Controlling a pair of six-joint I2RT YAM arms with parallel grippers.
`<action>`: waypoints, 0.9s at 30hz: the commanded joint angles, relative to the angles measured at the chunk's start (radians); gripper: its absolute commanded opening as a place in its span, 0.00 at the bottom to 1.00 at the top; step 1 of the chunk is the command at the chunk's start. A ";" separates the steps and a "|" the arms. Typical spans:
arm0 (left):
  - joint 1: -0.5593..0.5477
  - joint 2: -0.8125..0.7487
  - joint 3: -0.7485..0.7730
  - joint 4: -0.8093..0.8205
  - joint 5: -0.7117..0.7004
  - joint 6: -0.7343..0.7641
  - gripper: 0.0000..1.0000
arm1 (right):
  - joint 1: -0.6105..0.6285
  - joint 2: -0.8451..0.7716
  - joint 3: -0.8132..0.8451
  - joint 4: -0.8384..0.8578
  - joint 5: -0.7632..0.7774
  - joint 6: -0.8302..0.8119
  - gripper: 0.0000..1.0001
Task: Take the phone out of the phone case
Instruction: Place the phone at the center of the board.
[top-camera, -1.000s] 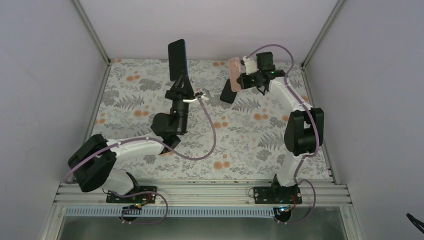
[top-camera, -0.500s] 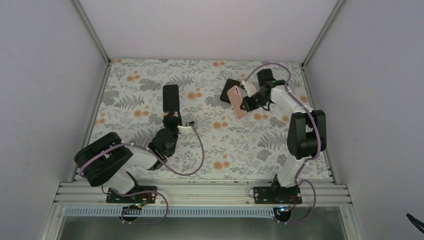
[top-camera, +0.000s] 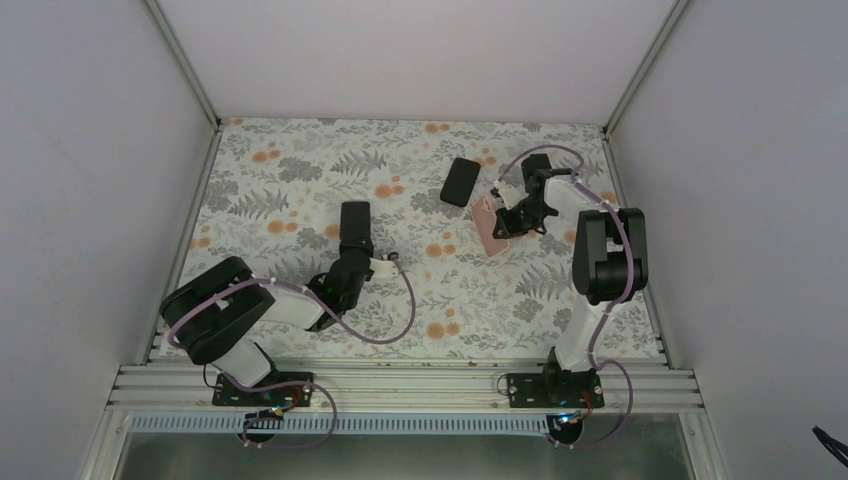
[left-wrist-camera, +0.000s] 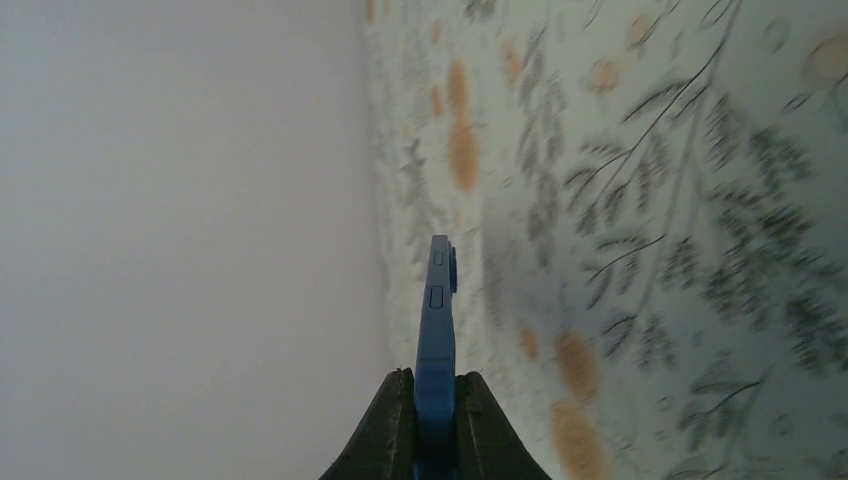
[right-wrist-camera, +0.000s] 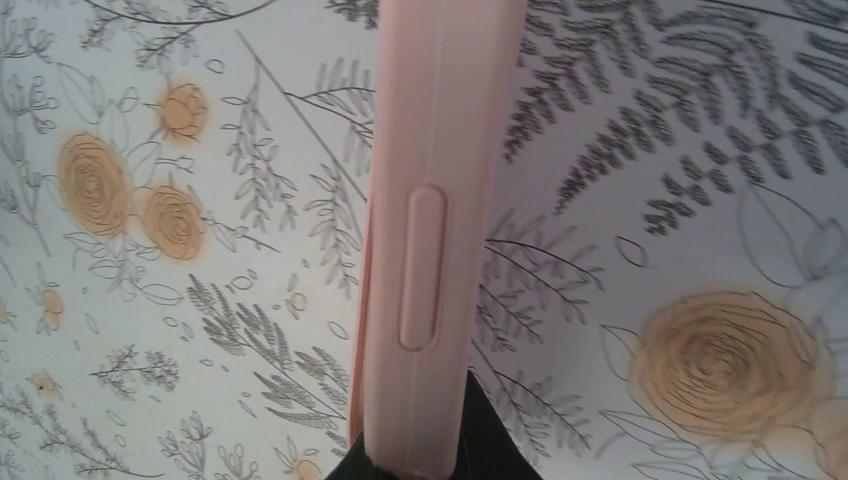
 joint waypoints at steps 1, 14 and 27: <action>-0.001 -0.051 0.093 -0.335 0.091 -0.216 0.06 | -0.047 0.015 -0.014 -0.003 0.146 -0.018 0.04; -0.016 0.029 0.217 -0.786 0.207 -0.406 0.22 | -0.122 -0.040 0.036 -0.032 0.335 -0.110 0.28; -0.015 -0.069 0.511 -1.466 0.453 -0.637 0.64 | -0.176 -0.188 0.141 -0.005 0.458 -0.170 0.90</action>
